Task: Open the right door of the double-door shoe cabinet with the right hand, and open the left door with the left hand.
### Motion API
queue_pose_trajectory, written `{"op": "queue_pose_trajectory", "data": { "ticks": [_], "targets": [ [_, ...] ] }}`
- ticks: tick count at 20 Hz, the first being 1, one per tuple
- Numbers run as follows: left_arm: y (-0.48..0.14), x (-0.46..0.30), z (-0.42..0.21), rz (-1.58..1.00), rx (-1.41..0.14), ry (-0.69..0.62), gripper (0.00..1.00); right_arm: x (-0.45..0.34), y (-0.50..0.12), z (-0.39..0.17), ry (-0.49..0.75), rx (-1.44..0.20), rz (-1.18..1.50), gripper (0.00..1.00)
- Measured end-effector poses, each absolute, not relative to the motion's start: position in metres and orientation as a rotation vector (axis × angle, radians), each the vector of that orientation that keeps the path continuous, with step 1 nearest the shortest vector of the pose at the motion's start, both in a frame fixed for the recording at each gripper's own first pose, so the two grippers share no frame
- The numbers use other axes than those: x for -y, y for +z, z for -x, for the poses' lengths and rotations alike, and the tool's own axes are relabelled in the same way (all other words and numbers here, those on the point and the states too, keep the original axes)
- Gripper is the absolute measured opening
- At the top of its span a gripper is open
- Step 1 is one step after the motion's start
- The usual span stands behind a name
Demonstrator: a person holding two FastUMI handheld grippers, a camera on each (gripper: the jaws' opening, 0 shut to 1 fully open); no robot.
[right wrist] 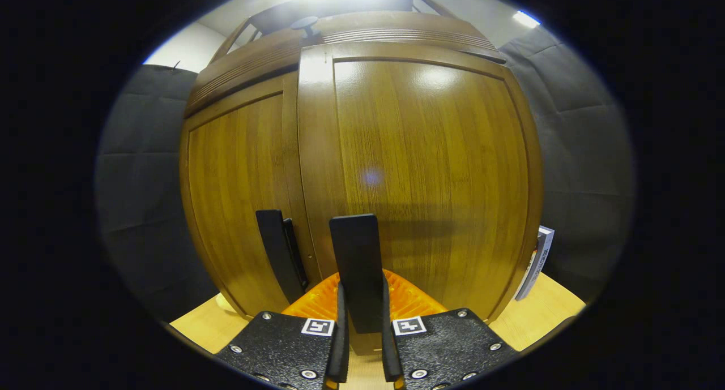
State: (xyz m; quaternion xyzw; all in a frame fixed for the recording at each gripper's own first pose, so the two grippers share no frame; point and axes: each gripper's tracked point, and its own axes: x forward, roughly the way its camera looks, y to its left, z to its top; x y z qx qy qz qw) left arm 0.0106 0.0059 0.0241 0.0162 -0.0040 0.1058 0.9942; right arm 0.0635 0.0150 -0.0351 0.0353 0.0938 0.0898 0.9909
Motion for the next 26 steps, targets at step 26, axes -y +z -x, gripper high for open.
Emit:
{"op": "queue_pose_trajectory", "data": {
  "ticks": [26],
  "targets": [
    [0.038,0.012,-0.012,-0.023,0.066,0.022,1.0,-0.012,-0.025,-0.061,0.13,-0.202,-0.035,0.23]
  ]
}}
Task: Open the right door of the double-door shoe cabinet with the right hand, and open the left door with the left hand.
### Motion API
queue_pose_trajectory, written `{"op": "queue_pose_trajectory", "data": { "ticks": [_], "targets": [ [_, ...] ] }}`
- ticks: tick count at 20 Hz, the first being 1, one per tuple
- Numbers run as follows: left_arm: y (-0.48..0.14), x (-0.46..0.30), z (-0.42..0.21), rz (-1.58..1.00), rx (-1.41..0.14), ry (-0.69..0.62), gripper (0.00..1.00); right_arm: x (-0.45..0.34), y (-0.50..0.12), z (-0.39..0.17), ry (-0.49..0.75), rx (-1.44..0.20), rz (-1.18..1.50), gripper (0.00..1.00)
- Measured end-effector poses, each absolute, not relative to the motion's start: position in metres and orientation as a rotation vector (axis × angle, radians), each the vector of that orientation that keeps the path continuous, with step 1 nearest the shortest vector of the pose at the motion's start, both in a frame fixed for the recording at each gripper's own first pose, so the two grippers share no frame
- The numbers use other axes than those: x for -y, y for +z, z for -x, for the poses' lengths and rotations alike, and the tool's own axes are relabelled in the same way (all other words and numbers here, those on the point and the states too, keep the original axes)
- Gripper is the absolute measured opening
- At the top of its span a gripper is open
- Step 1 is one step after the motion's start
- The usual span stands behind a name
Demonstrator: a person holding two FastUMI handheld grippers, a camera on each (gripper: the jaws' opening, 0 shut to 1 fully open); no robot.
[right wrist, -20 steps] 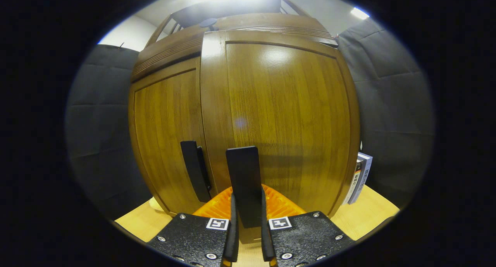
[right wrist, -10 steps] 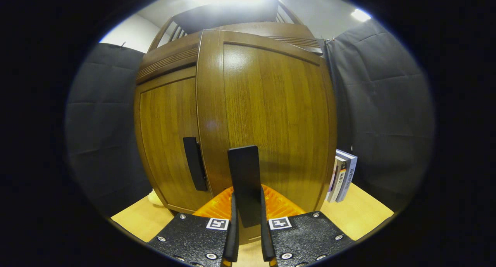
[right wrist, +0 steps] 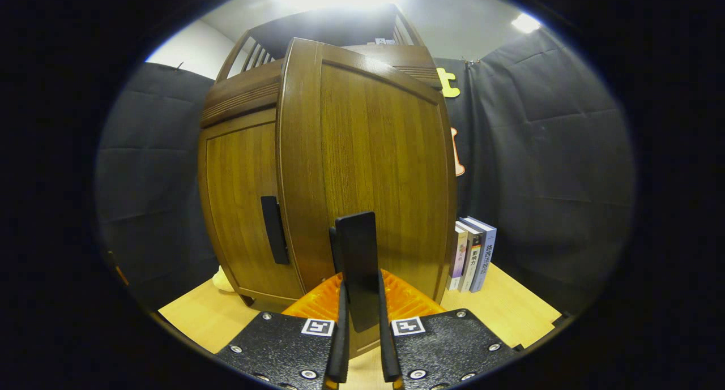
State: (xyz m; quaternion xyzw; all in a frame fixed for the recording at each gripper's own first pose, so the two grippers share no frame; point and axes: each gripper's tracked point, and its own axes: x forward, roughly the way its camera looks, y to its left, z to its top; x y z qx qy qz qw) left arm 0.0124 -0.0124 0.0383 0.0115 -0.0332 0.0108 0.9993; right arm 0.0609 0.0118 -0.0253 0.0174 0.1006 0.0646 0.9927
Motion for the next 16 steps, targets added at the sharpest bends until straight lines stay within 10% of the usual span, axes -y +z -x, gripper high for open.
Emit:
{"op": "queue_pose_trajectory", "data": {
  "ticks": [16],
  "targets": [
    [0.046,0.025,-0.011,-0.034,0.084,-0.052,1.0,-0.003,-0.018,-0.06,0.041,-0.182,0.011,0.2]
  ]
}}
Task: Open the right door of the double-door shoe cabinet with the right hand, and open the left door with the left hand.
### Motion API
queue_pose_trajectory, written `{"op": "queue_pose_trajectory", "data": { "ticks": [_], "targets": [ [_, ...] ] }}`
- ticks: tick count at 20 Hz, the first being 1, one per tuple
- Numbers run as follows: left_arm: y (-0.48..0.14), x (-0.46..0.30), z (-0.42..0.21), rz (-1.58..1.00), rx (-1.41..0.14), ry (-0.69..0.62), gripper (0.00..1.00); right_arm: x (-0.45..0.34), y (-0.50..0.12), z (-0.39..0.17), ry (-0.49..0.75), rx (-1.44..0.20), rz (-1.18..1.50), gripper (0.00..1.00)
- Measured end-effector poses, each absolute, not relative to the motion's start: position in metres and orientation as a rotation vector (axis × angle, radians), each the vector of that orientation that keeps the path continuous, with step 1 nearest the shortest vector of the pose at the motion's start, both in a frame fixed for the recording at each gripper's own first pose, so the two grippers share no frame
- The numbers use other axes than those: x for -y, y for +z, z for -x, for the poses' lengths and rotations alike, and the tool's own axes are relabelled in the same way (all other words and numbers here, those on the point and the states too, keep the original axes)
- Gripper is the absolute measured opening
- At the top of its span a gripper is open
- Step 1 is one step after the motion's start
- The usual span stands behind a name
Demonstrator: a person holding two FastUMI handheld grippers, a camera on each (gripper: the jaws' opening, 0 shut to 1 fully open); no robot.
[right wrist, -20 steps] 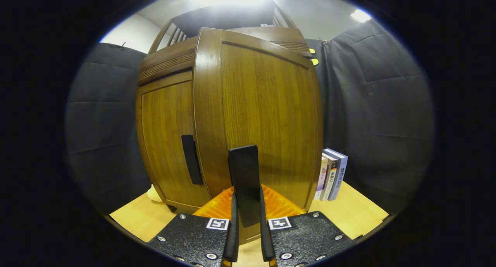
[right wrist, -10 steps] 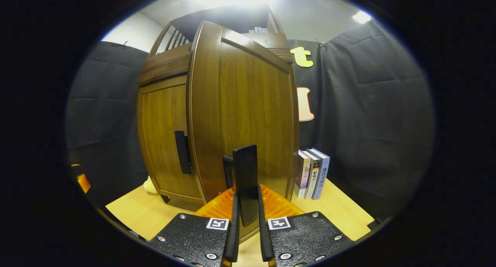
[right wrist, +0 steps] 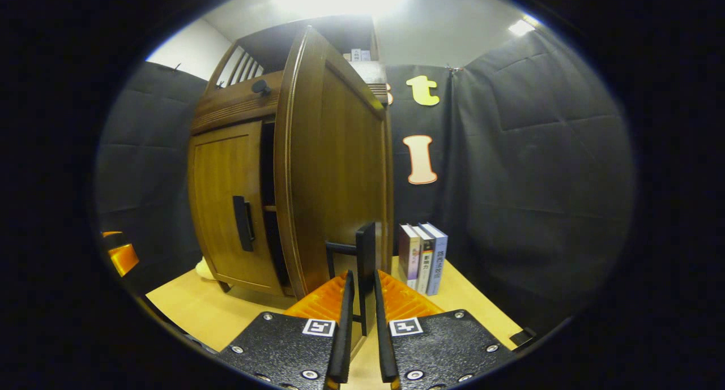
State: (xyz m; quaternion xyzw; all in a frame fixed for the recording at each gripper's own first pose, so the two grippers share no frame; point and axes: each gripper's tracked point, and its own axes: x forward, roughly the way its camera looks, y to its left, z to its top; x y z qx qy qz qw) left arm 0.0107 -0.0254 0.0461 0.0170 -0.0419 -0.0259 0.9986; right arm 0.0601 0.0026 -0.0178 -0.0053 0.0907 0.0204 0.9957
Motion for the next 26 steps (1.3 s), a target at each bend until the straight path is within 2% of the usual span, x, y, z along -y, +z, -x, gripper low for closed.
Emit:
{"op": "queue_pose_trajectory", "data": {
  "ticks": [1,2,3,4,7,8,9,11,12,13,17,19,20,22,23,24,26],
  "targets": [
    [0.047,0.027,-0.012,-0.038,0.086,-0.056,1.0,-0.003,-0.016,-0.061,0.022,-0.178,0.013,0.19],
    [0.048,0.028,-0.013,-0.041,0.087,-0.058,0.95,-0.004,-0.016,-0.065,0.015,-0.179,0.005,0.17],
    [0.048,0.029,-0.013,-0.041,0.087,-0.062,0.95,-0.005,-0.015,-0.061,0.012,-0.179,-0.006,0.14],
    [0.049,0.031,-0.014,-0.042,0.089,-0.064,1.0,-0.003,-0.013,-0.061,0.008,-0.178,-0.012,0.12],
    [0.052,0.034,-0.018,-0.052,0.093,-0.073,1.0,0.003,-0.014,-0.062,-0.011,-0.171,-0.002,0.11],
    [0.052,0.035,-0.019,-0.052,0.092,-0.077,1.0,0.005,-0.013,-0.063,-0.023,-0.172,0.005,0.12],
    [0.052,0.035,-0.019,-0.051,0.09,-0.077,0.95,0.007,-0.012,-0.062,-0.028,-0.175,0.007,0.13],
    [0.052,0.038,-0.023,-0.038,0.087,-0.078,0.95,0.012,-0.013,-0.061,-0.04,-0.169,0.015,0.19],
    [0.052,0.04,-0.026,-0.028,0.083,-0.076,1.0,0.015,-0.013,-0.064,-0.052,-0.164,0.031,0.23],
    [0.052,0.043,-0.029,-0.016,0.075,-0.072,0.95,0.022,-0.011,-0.063,-0.071,-0.159,0.052,0.24],
    [0.052,0.043,-0.048,0.009,0.072,-0.049,0.97,0.047,-0.009,-0.063,-0.131,-0.144,0.101,0.42],
    [0.054,0.041,-0.057,0.001,0.076,-0.035,0.99,0.045,-0.012,-0.059,-0.122,-0.165,0.088,0.6],
    [0.055,0.041,-0.061,-0.004,0.077,-0.032,1.0,0.048,-0.011,-0.056,-0.129,-0.164,0.084,0.8],
    [0.056,0.039,-0.073,0.006,0.077,-0.026,1.0,0.046,-0.008,-0.056,-0.128,-0.155,0.065,0.94],
    [0.055,0.039,-0.08,0.016,0.073,-0.021,0.95,0.044,-0.009,-0.055,-0.122,-0.153,0.056,0.94],
    [0.055,0.039,-0.086,0.025,0.07,-0.017,1.0,0.042,-0.009,-0.054,-0.118,-0.154,0.053,0.94],
    [0.054,0.037,-0.095,0.035,0.069,-0.004,1.0,0.045,-0.011,-0.05,-0.119,-0.16,0.06,0.94]
  ]
}}
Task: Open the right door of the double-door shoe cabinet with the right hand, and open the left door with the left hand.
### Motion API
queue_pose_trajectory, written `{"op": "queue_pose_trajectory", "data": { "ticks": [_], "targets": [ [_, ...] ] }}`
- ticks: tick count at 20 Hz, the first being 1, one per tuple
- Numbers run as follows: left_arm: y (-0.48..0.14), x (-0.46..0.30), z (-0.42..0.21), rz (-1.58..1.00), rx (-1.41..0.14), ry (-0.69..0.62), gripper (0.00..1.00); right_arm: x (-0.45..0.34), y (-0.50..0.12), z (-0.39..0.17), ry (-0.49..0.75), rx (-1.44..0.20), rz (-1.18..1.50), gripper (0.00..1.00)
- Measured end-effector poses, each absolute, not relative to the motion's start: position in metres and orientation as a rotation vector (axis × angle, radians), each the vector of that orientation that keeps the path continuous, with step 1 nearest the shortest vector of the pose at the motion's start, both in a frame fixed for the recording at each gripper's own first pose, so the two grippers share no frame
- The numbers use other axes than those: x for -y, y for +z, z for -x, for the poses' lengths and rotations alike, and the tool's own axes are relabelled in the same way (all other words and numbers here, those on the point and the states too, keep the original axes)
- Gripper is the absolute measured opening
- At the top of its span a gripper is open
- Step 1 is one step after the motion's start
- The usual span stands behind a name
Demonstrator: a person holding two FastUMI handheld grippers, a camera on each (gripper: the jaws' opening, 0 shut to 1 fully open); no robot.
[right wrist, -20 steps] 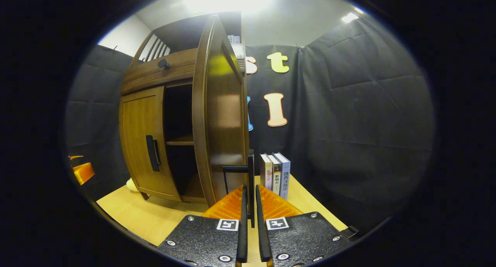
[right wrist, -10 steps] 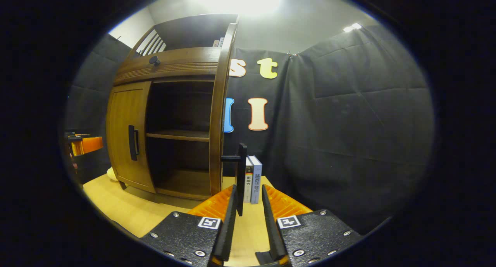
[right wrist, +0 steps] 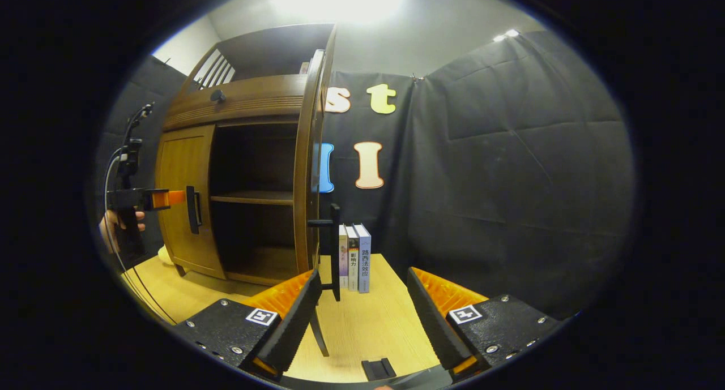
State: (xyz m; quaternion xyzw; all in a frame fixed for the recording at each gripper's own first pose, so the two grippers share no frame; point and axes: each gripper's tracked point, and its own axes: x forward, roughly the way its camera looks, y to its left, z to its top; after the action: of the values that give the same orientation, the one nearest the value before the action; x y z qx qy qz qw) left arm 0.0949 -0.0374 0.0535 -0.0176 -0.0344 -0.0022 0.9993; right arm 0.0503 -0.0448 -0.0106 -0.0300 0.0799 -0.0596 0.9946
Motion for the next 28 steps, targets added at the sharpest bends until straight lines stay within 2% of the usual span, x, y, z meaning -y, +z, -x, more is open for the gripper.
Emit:
{"op": "queue_pose_trajectory", "data": {
  "ticks": [8,10,13,14,15,21,23,24,25,26,28],
  "targets": [
    [0.033,0.032,-0.119,0.019,0.007,0.01,1.0,0.044,-0.022,-0.035,-0.115,-0.217,0.046,0.94],
    [0.028,0.031,-0.123,0.019,-0.015,0.003,0.92,0.043,-0.025,-0.034,-0.112,-0.228,0.042,0.94],
    [0.018,0.03,-0.125,0.012,-0.05,-0.004,0.52,0.039,-0.028,-0.03,-0.1,-0.247,0.033,0.94],
    [0.016,0.03,-0.125,0.013,-0.059,-0.016,0.6,0.037,-0.028,-0.029,-0.096,-0.25,0.028,0.94],
    [0.017,0.038,-0.119,0.028,-0.051,-0.055,0.54,0.035,-0.029,-0.028,-0.09,-0.25,0.023,0.94],
    [0.016,0.04,-0.12,0.027,-0.058,-0.06,0.21,0.025,-0.027,-0.031,-0.064,-0.232,0.003,0.94],
    [0.018,0.04,-0.115,0.033,-0.055,-0.067,0.17,0.02,-0.025,-0.032,-0.049,-0.225,0.0,0.94],
    [0.019,0.041,-0.112,0.033,-0.055,-0.069,0.22,0.019,-0.025,-0.031,-0.042,-0.223,0.004,0.94],
    [0.019,0.04,-0.109,0.031,-0.053,-0.072,0.17,0.017,-0.025,-0.032,-0.036,-0.223,0.008,0.94],
    [0.02,0.04,-0.107,0.037,-0.053,-0.075,0.21,0.016,-0.025,-0.033,-0.03,-0.222,0.009,0.94],
    [0.024,0.043,-0.107,0.046,-0.054,-0.079,0.17,0.012,-0.025,-0.033,-0.02,-0.222,0.007,0.94]
  ]
}}
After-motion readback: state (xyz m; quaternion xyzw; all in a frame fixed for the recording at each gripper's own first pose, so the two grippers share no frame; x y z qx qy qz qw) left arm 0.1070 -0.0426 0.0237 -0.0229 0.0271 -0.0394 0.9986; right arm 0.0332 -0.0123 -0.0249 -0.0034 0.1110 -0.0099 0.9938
